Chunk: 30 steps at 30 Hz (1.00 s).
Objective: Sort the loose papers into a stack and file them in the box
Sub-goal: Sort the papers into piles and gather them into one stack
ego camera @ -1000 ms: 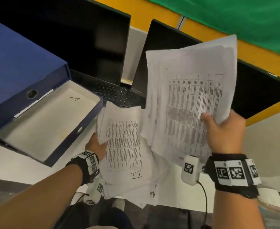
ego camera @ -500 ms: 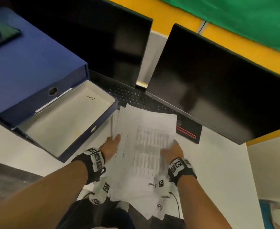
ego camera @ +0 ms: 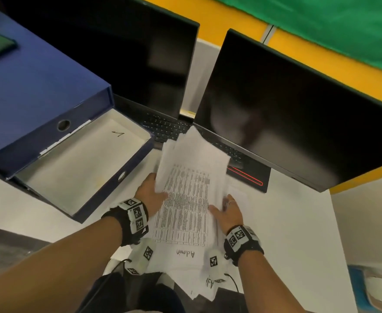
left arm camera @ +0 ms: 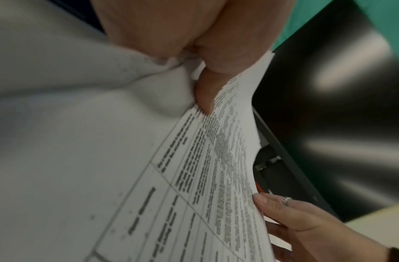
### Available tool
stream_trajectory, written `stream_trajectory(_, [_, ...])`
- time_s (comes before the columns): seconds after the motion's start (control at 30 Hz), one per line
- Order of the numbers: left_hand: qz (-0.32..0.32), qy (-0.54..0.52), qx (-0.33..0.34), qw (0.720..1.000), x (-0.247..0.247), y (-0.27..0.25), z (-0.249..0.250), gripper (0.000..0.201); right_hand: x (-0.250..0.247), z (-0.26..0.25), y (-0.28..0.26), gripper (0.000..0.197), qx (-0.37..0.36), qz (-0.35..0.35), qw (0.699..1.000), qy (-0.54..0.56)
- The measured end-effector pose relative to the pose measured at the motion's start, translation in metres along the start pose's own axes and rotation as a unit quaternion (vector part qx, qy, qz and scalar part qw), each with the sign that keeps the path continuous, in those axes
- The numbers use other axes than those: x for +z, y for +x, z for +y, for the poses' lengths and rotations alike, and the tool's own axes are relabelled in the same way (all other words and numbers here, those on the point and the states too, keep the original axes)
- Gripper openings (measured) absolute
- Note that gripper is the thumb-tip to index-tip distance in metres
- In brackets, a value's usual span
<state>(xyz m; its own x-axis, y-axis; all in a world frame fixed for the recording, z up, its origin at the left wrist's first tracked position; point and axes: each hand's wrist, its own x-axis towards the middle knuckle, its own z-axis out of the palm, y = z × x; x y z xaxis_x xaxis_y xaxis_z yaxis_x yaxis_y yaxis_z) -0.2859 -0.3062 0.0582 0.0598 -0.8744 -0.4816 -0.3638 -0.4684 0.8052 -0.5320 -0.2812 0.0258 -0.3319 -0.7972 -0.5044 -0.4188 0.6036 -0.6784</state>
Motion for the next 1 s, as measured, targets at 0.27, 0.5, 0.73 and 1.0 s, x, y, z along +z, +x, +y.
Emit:
stream_trajectory(0.27, [-0.061, -0.122, 0.137, 0.981, -0.040, -0.046, 0.057, 0.044, -0.056, -0.038, -0.038, 0.056, -0.084, 0.020, 0.965, 0.249])
stream_trajectory(0.5, [-0.011, -0.124, 0.346, 0.930, -0.058, -0.055, 0.095, 0.042, -0.084, -0.097, -0.085, 0.028, -0.273, 0.115, 0.901, 0.317])
stream_trajectory(0.73, [-0.034, -0.100, 0.300, 0.948, -0.047, -0.032, 0.074, 0.069, -0.071, -0.105, -0.092, 0.048, -0.287, 0.143, 0.897, 0.305])
stream_trajectory(1.0, [0.029, -0.199, 0.318, 0.927, -0.048, -0.037, 0.101, 0.034, -0.080, -0.128, -0.103, 0.046, -0.320, 0.183, 0.869, 0.330])
